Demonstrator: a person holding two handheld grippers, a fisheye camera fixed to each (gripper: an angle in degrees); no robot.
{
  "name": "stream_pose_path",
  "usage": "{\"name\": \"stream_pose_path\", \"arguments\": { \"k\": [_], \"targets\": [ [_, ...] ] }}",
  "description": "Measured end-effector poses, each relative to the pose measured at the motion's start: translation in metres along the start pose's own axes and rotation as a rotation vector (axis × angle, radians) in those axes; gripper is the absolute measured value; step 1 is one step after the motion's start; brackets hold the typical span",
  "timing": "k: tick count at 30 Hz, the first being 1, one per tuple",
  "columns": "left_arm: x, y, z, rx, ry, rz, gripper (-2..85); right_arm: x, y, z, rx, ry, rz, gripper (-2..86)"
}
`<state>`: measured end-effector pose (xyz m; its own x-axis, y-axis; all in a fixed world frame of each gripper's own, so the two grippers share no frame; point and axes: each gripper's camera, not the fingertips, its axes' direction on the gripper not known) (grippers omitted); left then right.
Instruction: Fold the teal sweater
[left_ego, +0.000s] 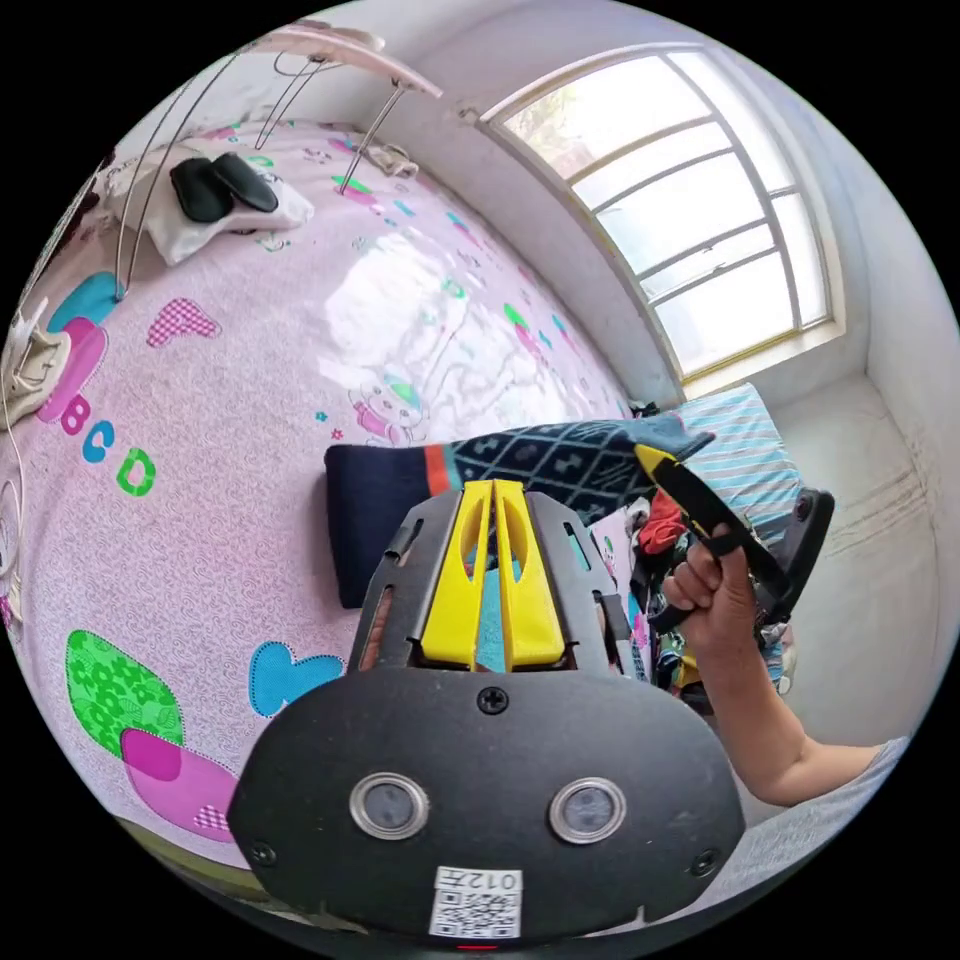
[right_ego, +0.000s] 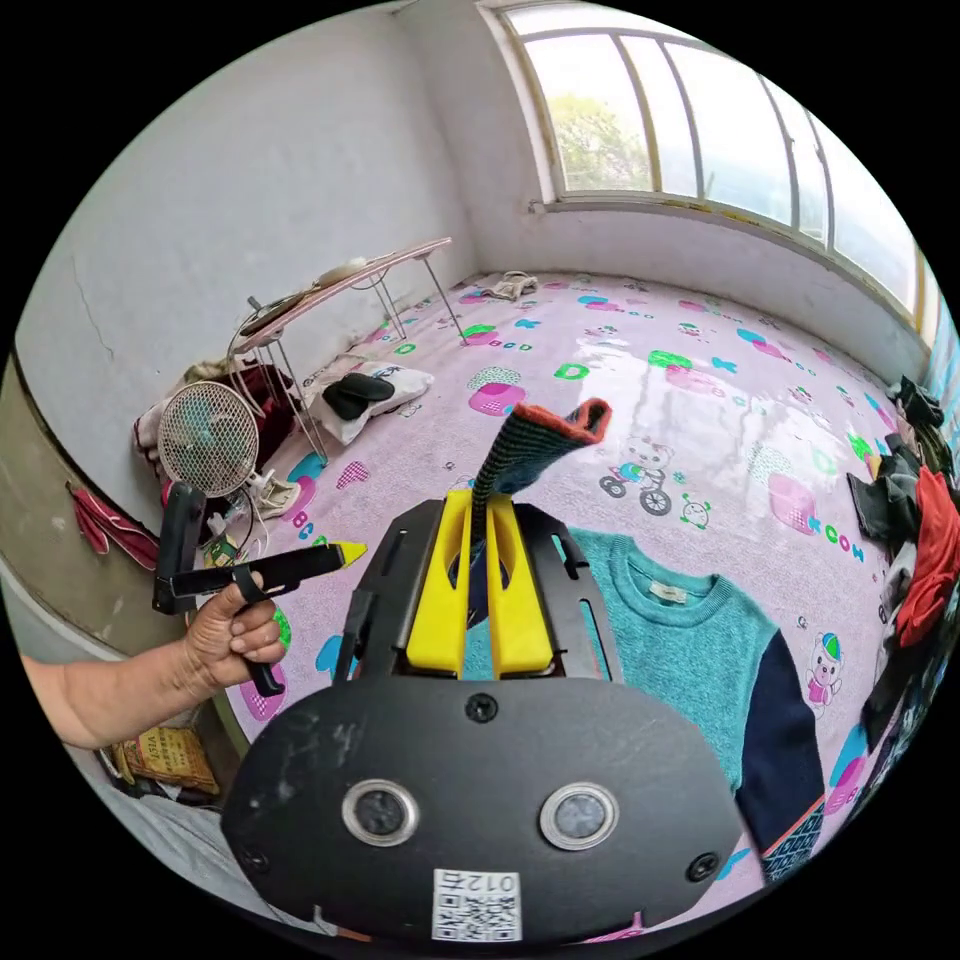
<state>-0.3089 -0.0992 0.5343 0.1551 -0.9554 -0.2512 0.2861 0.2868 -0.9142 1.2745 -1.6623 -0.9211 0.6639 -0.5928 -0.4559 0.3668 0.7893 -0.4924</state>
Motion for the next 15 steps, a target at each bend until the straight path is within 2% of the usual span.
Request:
{"name": "stream_pose_path", "arguments": {
  "k": [4,11,15],
  "targets": [
    [0.017,0.0,0.065,-0.117,-0.114,-0.021,0.7,0.025,-0.016,-0.028,-0.013,0.029,0.108,-0.7],
    [0.06,-0.014,0.133,-0.204,-0.242,0.056,0.7,0.028,-0.044,-0.084,-0.016,0.111,0.23,-0.6],
    [0.075,-0.025,0.171,-0.263,-0.317,0.09,0.7,0.028,-0.046,-0.085,-0.1,0.13,0.381,-0.4]
  ]
}}
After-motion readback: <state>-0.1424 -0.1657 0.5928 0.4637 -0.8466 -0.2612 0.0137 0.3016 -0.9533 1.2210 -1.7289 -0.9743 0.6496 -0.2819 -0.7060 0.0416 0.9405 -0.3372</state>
